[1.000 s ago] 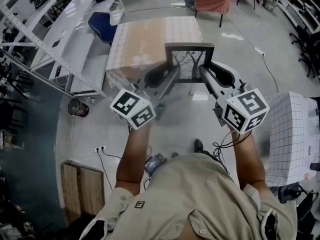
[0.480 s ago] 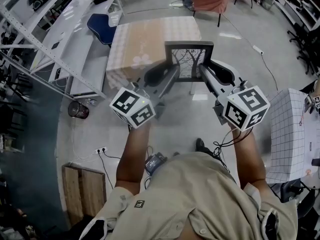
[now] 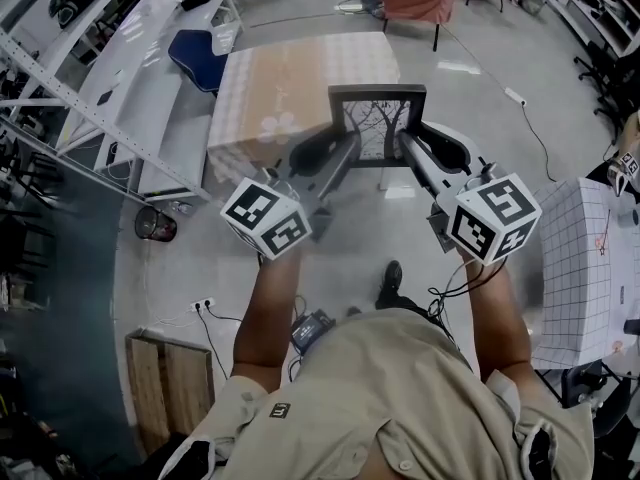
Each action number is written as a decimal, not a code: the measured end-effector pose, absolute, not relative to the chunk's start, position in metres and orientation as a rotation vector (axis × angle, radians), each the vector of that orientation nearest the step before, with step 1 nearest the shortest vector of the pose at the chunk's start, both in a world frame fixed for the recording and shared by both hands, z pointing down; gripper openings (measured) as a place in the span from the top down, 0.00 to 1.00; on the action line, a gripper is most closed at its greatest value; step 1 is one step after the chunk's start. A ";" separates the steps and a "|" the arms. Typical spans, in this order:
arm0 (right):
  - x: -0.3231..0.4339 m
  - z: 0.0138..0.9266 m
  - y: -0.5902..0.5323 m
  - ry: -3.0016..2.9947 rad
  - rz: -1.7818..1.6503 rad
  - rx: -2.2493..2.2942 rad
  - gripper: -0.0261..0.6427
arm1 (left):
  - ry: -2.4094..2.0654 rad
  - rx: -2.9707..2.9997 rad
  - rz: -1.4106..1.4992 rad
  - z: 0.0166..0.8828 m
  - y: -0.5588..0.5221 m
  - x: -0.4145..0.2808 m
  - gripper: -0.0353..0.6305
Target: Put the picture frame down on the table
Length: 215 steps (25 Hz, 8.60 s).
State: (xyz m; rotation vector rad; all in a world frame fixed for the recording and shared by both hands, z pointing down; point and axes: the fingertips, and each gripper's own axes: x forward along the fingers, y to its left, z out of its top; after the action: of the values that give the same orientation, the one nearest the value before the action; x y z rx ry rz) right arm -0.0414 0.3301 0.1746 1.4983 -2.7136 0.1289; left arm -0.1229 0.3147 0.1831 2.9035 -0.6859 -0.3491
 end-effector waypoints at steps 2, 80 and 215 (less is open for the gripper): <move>-0.038 0.176 0.319 -2.716 0.135 1.493 0.83 | -0.692 2.899 -0.345 0.184 0.304 -0.119 0.79; 0.022 0.197 -0.060 -2.562 0.202 1.743 0.83 | -0.422 2.857 -0.303 0.207 -0.091 -0.056 0.79; 0.149 0.540 -0.403 -2.360 1.044 1.434 0.83 | -0.688 2.264 0.189 0.545 -0.418 0.066 0.77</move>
State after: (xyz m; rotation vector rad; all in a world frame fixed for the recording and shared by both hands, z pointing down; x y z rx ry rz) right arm 0.1486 -0.4034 0.5402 1.4344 -2.3602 1.0443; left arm 0.0662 -0.4182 0.5452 2.2637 -0.6877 0.1888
